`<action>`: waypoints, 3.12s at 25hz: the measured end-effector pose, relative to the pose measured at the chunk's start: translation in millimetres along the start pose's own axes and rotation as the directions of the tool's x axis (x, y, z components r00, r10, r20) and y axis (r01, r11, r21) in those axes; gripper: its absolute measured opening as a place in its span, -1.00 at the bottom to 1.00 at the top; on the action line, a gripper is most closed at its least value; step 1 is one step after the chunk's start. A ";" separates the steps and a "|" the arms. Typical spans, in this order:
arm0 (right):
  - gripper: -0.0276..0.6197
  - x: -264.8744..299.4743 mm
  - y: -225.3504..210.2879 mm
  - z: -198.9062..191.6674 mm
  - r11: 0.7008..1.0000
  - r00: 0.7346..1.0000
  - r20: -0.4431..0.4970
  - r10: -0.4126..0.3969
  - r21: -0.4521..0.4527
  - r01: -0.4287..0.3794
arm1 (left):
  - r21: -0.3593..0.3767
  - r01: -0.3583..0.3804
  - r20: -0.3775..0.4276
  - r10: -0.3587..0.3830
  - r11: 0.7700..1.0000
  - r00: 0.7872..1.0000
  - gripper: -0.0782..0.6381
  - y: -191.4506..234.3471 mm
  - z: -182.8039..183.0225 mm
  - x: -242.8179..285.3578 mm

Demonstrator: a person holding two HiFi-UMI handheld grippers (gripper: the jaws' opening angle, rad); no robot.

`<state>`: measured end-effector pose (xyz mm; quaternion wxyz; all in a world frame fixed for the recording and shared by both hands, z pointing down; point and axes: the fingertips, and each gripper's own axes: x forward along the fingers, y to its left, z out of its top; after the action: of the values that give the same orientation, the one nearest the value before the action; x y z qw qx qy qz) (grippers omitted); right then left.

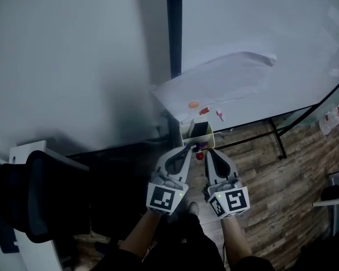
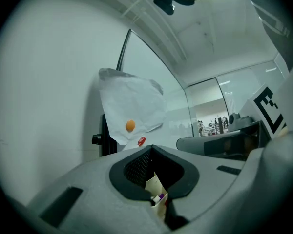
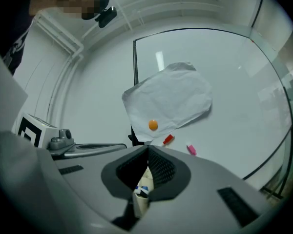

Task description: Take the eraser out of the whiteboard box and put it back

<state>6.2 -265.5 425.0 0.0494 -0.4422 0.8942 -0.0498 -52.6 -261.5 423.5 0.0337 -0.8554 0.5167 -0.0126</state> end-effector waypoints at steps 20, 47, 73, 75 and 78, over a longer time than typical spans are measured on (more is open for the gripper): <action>-0.60 76.4 -46.7 -31.3 0.992 0.979 -0.162 -0.120 0.025 0.125 | -0.039 -0.045 -0.012 0.045 0.998 0.999 -0.77 25.2 -22.4 26.9; -0.17 118.9 -51.9 -74.7 0.987 0.914 -0.376 -0.155 -0.018 0.160 | -0.080 -0.081 -0.021 0.080 0.993 0.997 -0.77 54.2 -33.2 24.9; -0.18 53.7 -47.3 34.7 0.987 0.988 -0.020 -0.156 0.027 0.157 | -0.030 -0.088 0.043 0.089 0.996 0.995 -0.77 28.1 21.7 -1.6; -0.18 42.9 -45.7 50.2 0.988 0.988 0.011 -0.154 0.025 0.154 | -0.013 -0.085 0.059 0.085 0.996 0.995 -0.77 23.2 34.2 -7.2; -0.18 25.9 -41.7 72.1 0.989 0.988 0.053 -0.146 0.016 0.145 | 0.001 -0.084 0.074 0.083 0.996 0.994 -0.77 14.7 50.7 -15.5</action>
<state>32.9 -314.6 358.1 0.0723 -0.5071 0.8576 -0.0469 -70.0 -252.3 372.1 0.0551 -0.8328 0.5504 0.0193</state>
